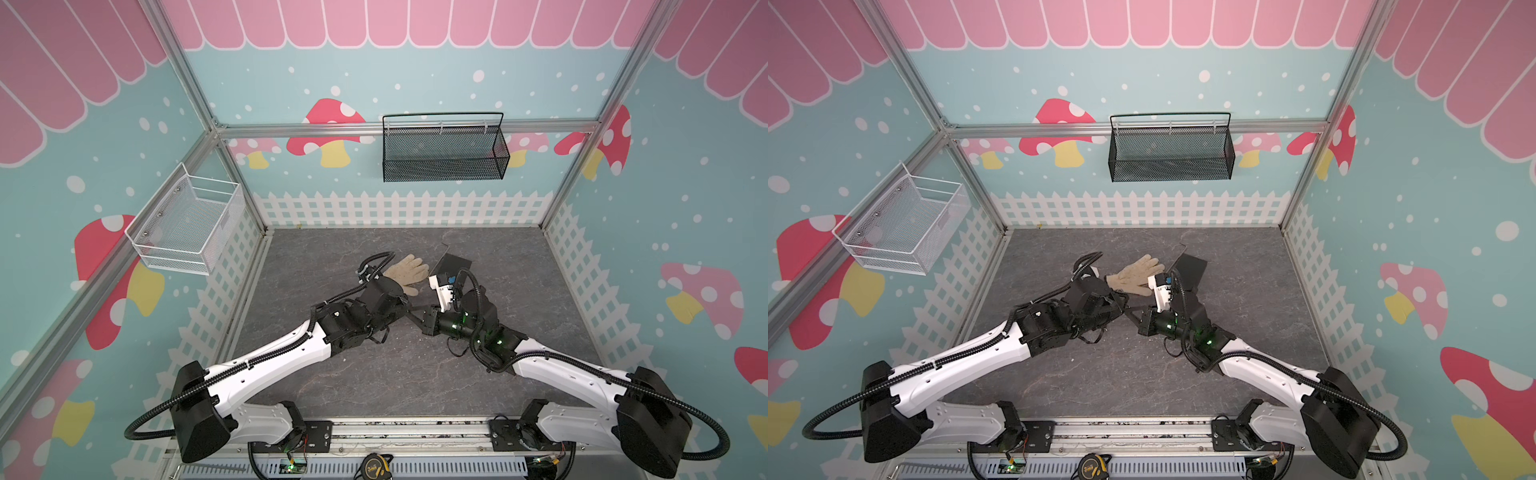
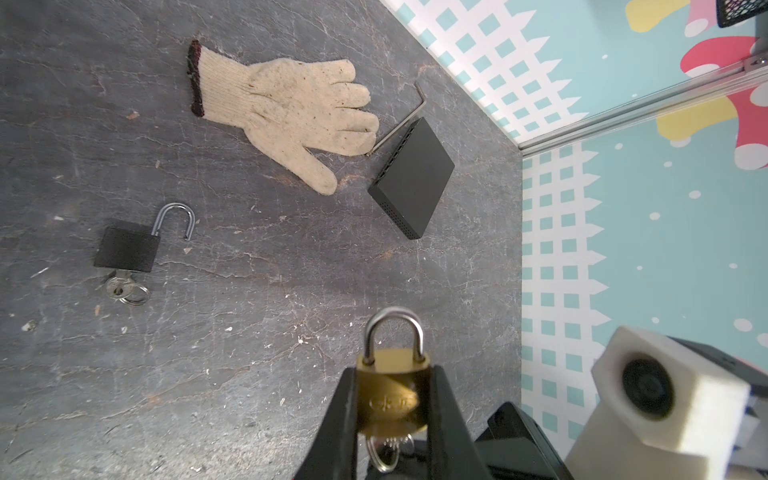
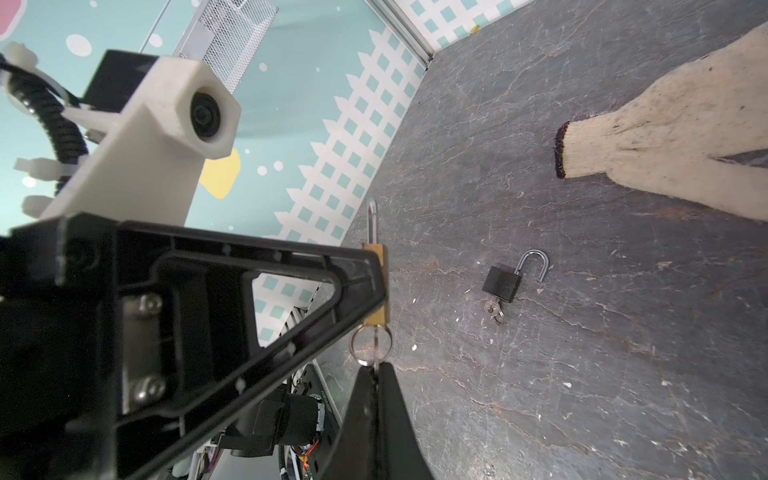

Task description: Unlock with the key

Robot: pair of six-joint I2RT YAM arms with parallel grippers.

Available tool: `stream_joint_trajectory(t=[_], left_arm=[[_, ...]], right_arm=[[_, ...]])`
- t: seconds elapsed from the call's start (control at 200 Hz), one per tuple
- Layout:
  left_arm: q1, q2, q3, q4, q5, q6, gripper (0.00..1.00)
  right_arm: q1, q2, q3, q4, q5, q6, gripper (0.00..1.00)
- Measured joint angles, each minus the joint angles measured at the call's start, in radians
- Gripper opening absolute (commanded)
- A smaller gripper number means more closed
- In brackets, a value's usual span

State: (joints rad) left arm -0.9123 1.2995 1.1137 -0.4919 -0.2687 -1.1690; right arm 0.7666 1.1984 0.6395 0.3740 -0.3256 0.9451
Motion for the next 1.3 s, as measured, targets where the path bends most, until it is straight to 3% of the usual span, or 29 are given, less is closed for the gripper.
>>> stream_joint_trajectory(t=[0.325, 0.505, 0.865, 1.301], left_arm=[[-0.002, -0.001, 0.019, -0.003, -0.011, 0.031, 0.00], [0.000, -0.001, 0.019, 0.000, -0.037, 0.041, 0.00], [0.000, -0.002, 0.019, 0.027, -0.050, 0.033, 0.00], [0.002, -0.002, 0.019, 0.049, -0.050, 0.029, 0.00]], right_arm=[[-0.003, -0.037, -0.004, -0.013, -0.007, -0.062, 0.24], [-0.006, -0.078, -0.005, -0.024, -0.026, -0.048, 0.31], [-0.034, -0.060, 0.025, -0.078, -0.021, 0.041, 0.29], [-0.040, 0.002, 0.069, -0.060, -0.011, 0.082, 0.19]])
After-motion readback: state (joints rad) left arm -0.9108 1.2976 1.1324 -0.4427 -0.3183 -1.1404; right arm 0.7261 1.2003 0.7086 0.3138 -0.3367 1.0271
